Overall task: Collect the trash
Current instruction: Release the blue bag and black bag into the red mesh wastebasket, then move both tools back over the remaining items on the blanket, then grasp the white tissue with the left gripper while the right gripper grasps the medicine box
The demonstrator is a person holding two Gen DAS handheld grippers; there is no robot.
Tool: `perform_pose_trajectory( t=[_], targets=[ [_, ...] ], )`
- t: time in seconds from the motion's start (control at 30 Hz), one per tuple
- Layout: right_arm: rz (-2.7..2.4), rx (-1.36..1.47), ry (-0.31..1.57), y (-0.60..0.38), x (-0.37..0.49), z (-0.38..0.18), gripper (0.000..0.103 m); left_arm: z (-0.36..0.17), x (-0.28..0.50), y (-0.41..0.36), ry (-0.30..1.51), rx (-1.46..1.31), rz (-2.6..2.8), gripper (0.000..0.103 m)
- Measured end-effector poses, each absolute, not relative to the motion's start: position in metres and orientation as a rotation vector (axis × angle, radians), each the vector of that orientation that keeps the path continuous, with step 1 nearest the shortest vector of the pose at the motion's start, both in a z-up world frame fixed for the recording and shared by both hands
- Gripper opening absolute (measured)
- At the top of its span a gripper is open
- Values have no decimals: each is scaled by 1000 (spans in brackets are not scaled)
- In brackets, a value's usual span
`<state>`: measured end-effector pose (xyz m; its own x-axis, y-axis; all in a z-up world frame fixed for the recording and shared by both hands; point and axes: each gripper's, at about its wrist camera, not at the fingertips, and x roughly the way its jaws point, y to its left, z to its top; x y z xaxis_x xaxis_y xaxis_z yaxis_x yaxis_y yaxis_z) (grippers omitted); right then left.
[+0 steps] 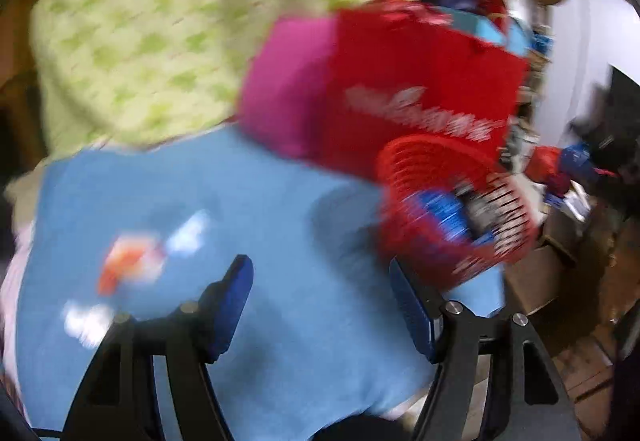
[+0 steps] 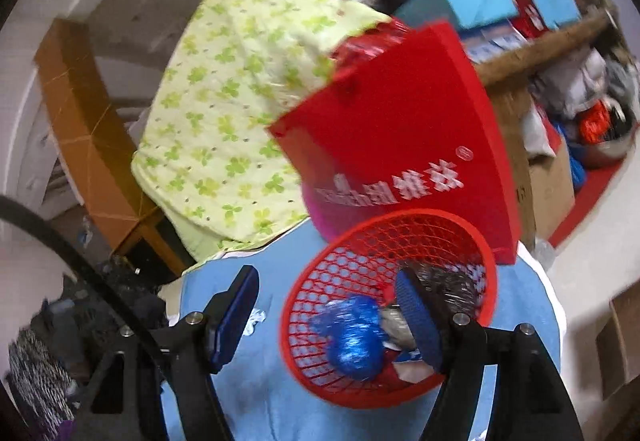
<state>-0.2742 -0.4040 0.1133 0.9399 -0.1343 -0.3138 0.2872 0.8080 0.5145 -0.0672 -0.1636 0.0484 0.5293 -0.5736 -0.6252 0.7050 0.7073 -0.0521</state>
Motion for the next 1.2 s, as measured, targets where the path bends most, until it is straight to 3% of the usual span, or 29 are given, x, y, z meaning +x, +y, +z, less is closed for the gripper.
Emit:
perform_pose_trajectory(
  t=[0.23,0.47,0.97,1.2],
  targets=[
    [-70,465,284,-329,-234,148,75,15,-25,-33,719,84,-444,71],
    [36,388,442,-253,-163,130,75,-11,9,40,753,-44,-290,71],
    [102,437,729,-201,-30,57,75,-52,71,32,778,-185,-324,71],
    [149,327,807,-168,50,39,75,-67,104,26,821,-233,-342,71]
  ],
)
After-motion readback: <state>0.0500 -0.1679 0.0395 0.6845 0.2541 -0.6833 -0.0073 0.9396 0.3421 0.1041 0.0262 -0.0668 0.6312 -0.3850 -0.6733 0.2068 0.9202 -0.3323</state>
